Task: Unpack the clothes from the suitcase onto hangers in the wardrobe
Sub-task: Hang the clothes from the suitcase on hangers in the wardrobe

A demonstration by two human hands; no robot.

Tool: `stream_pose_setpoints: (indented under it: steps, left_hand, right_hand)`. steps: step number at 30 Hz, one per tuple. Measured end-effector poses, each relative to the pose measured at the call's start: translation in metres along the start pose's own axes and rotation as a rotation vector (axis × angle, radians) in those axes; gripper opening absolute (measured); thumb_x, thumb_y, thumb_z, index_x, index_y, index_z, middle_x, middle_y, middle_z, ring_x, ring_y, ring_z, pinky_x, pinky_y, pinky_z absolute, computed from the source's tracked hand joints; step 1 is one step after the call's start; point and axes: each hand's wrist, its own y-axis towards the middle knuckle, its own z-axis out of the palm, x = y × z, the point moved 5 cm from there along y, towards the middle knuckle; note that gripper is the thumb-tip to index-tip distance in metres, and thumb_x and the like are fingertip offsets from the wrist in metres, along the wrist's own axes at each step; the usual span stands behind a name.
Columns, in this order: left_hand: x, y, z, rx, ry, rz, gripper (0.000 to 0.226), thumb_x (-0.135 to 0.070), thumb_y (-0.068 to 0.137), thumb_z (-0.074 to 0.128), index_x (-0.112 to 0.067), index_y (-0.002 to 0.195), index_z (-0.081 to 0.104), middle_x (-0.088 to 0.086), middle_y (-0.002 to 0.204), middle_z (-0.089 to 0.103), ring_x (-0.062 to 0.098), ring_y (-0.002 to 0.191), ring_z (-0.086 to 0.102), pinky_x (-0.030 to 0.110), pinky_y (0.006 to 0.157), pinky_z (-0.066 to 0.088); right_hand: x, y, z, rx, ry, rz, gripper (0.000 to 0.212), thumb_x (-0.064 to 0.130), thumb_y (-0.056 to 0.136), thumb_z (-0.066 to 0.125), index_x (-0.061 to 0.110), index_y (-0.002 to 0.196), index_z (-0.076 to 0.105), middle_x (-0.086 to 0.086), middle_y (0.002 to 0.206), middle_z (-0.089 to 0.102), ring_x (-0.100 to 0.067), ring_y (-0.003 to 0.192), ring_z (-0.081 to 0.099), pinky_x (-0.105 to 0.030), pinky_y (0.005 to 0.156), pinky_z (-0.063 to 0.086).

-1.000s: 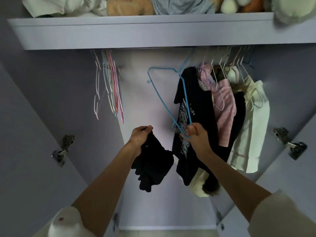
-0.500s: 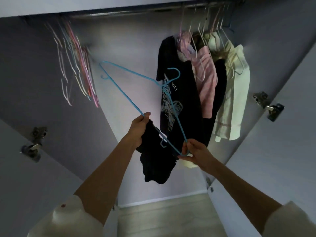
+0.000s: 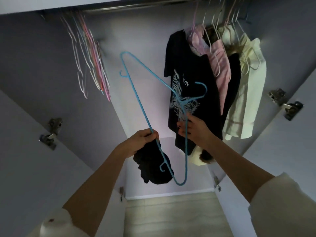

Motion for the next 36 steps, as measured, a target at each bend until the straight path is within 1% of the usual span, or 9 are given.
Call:
stream_pose_setpoints:
  steps: [2,7,13,18,21,25,29,33,36]
  left_hand:
    - [0.005,-0.01,-0.006,0.014,0.093,-0.035,0.018,-0.017,0.097,0.046,-0.014,0.086,0.06,-0.002,0.087,0.062,0.001,0.077,0.061,0.008,0.07,0.046]
    - [0.021,-0.025,-0.024,-0.073,0.144,-0.119,0.017,-0.021,0.092,0.056,-0.014,0.104,0.066,-0.006,0.097,0.064,0.003,0.089,0.059,0.009,0.081,0.046]
    - [0.053,-0.045,-0.063,-0.405,-0.357,-0.426,0.021,-0.009,0.083,0.067,0.001,0.101,0.064,0.01,0.101,0.06,0.023,0.089,0.057,0.029,0.087,0.047]
    - [0.054,-0.045,-0.069,-0.473,-0.796,-0.354,0.011,-0.008,0.089,0.059,0.0,0.081,0.058,0.011,0.075,0.055,0.022,0.057,0.062,0.026,0.051,0.055]
    - [0.03,-0.038,-0.065,-0.406,-0.925,-0.217,0.013,-0.006,0.093,0.05,-0.005,0.085,0.06,0.008,0.077,0.052,0.02,0.067,0.057,0.026,0.079,0.053]
    - [0.005,-0.029,-0.059,-0.323,-1.009,-0.069,0.027,0.004,0.088,0.049,-0.005,0.078,0.072,0.01,0.083,0.063,0.021,0.081,0.061,0.026,0.072,0.056]
    - [-0.009,-0.023,-0.056,-0.228,-0.967,0.021,0.042,0.014,0.088,0.041,-0.005,0.073,0.076,0.011,0.085,0.07,0.023,0.081,0.067,0.026,0.074,0.057]
    - [-0.01,-0.024,-0.062,-0.198,-0.629,-0.072,0.023,0.005,0.088,0.052,-0.009,0.098,0.066,0.007,0.09,0.067,0.017,0.08,0.064,0.023,0.065,0.054]
    - [-0.002,-0.023,-0.063,-0.13,-0.412,-0.207,0.032,-0.003,0.085,0.06,0.0,0.117,0.058,0.01,0.098,0.063,0.018,0.082,0.063,0.024,0.063,0.055]
  right_hand:
    - [0.009,0.008,0.013,0.0,0.144,-0.007,0.039,0.045,0.097,0.033,0.013,0.088,0.054,-0.005,0.071,0.059,-0.016,0.064,0.053,-0.026,0.07,0.047]
    - [-0.001,0.022,0.03,-0.095,0.126,-0.013,0.039,0.045,0.098,0.03,0.019,0.074,0.047,0.009,0.038,0.044,-0.004,0.034,0.034,-0.015,0.038,0.027]
    - [-0.012,0.029,0.033,-0.252,-0.061,-0.034,0.041,0.031,0.101,0.026,0.018,0.065,0.041,0.005,0.045,0.042,-0.002,0.027,0.027,-0.017,0.037,0.019]
    - [-0.027,0.025,0.037,-0.201,-0.167,0.053,0.041,0.033,0.101,0.026,0.015,0.066,0.04,-0.004,0.057,0.049,-0.001,0.023,0.031,-0.013,0.026,0.019]
    - [-0.045,0.022,0.053,-0.038,-0.146,0.144,0.043,0.038,0.101,0.022,0.014,0.072,0.043,-0.003,0.06,0.068,-0.007,0.035,0.053,-0.013,0.032,0.026]
    - [-0.054,0.018,0.082,0.112,0.012,0.226,0.045,0.041,0.101,0.02,0.012,0.077,0.045,-0.009,0.092,0.066,-0.028,0.074,0.067,-0.023,0.052,0.046]
    - [-0.041,0.016,0.098,0.052,0.093,0.161,0.037,0.033,0.101,0.029,0.004,0.084,0.045,-0.017,0.087,0.057,-0.035,0.09,0.06,-0.044,0.085,0.046]
    - [-0.022,0.026,0.089,-0.023,0.095,0.025,0.039,0.034,0.101,0.029,0.005,0.081,0.045,-0.015,0.082,0.053,-0.026,0.077,0.058,-0.041,0.077,0.051]
    - [-0.007,0.03,0.083,-0.077,0.069,-0.065,0.041,0.035,0.101,0.028,0.008,0.075,0.045,-0.009,0.071,0.048,-0.019,0.067,0.053,-0.034,0.068,0.05]
